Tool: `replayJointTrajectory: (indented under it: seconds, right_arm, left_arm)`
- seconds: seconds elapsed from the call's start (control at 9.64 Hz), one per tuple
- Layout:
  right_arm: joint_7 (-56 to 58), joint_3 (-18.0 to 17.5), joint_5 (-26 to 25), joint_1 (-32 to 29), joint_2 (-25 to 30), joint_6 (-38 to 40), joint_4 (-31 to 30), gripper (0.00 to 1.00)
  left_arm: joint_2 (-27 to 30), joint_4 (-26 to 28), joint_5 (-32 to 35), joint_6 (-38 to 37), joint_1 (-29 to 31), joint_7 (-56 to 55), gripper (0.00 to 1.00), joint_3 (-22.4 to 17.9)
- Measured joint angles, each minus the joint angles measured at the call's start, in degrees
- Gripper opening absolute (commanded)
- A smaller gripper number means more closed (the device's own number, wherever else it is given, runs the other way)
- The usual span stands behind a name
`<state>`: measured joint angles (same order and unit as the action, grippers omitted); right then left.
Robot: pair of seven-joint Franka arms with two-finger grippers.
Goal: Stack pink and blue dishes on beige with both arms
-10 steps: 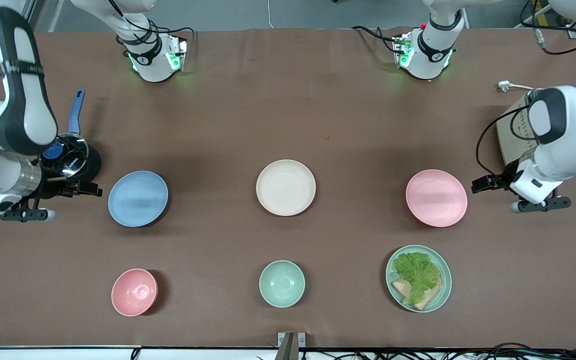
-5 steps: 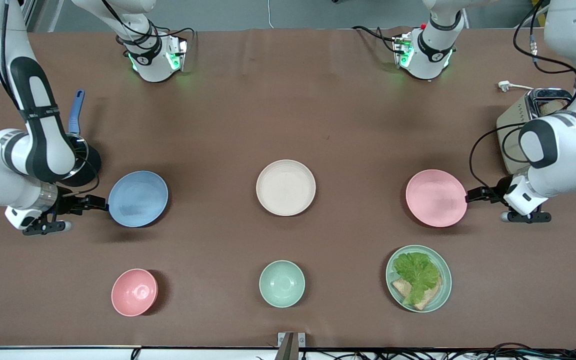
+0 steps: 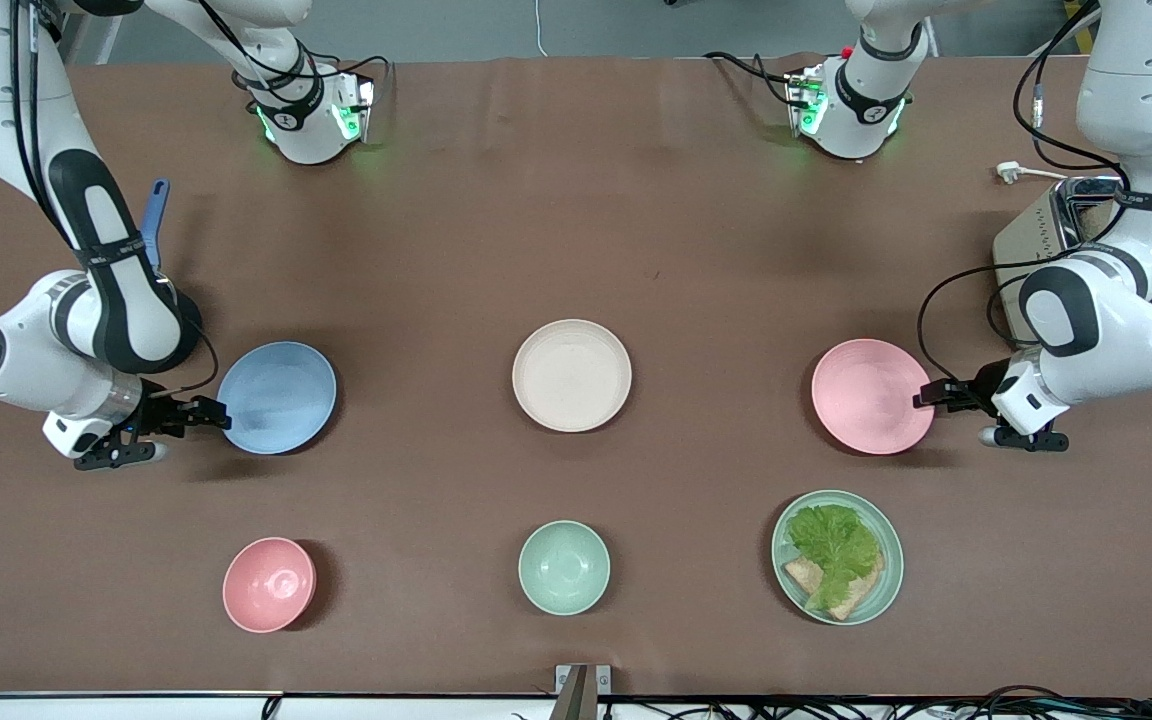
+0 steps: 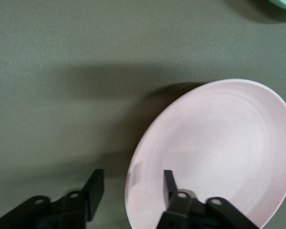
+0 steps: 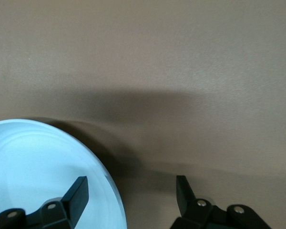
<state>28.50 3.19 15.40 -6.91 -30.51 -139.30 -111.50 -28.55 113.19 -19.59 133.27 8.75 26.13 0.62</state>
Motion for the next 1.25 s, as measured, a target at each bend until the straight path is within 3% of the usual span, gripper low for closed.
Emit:
replayJointTrajectory:
  seconds: [0.21,0.31,0.42,0.52,0.73,0.83,0.93,1.04,1.25]
  right_arm:
    - [0.08,-0.83,1.6,-0.01,-0.02,0.0,-1.08,0.7]
    - [0.08,-1.12,2.08,-0.01,-0.02,0.0,-1.56,0.66]
    - [0.14,-1.18,2.25,-0.04,-0.02,-0.01,-1.78,0.61]
    - [0.57,-1.18,2.28,-0.12,-0.02,-0.02,-1.8,0.61]
    - [1.53,-1.18,2.33,-0.46,-0.02,-0.03,-1.8,0.5]
    - [1.79,-1.19,2.33,-0.77,-0.02,-0.04,-1.8,0.37]
    - [2.13,-1.21,2.34,-0.98,-0.02,-0.04,-1.8,0.22]
    - [2.21,-1.22,2.36,-1.07,-0.02,-0.03,-1.8,0.13]
    - [2.23,-1.26,2.41,-1.18,-0.02,0.02,-1.81,0.01]
  left_arm:
    - [-0.57,-0.26,-0.01,0.0,0.0,0.02,0.22,0.04]
    - [-0.81,-0.5,-0.02,0.0,0.01,0.02,0.17,0.05]
    - [-1.0,-0.7,-0.02,0.0,0.01,0.03,0.05,0.06]
    - [-1.09,-0.74,-0.02,0.0,0.01,0.03,0.0,0.1]
    - [-1.08,-1.08,-1.59,-0.02,0.06,0.51,0.0,0.41]
    - [-0.96,-1.48,-2.2,-0.03,0.12,0.71,0.0,1.23]
    - [-0.38,-2.04,-3.19,-0.64,0.13,0.71,0.0,2.59]
    - [0.97,-2.75,-5.38,-2.94,0.1,0.44,0.0,4.23]
    - [5.59,-4.15,-7.25,-8.07,0.01,-5.32,0.0,9.43]
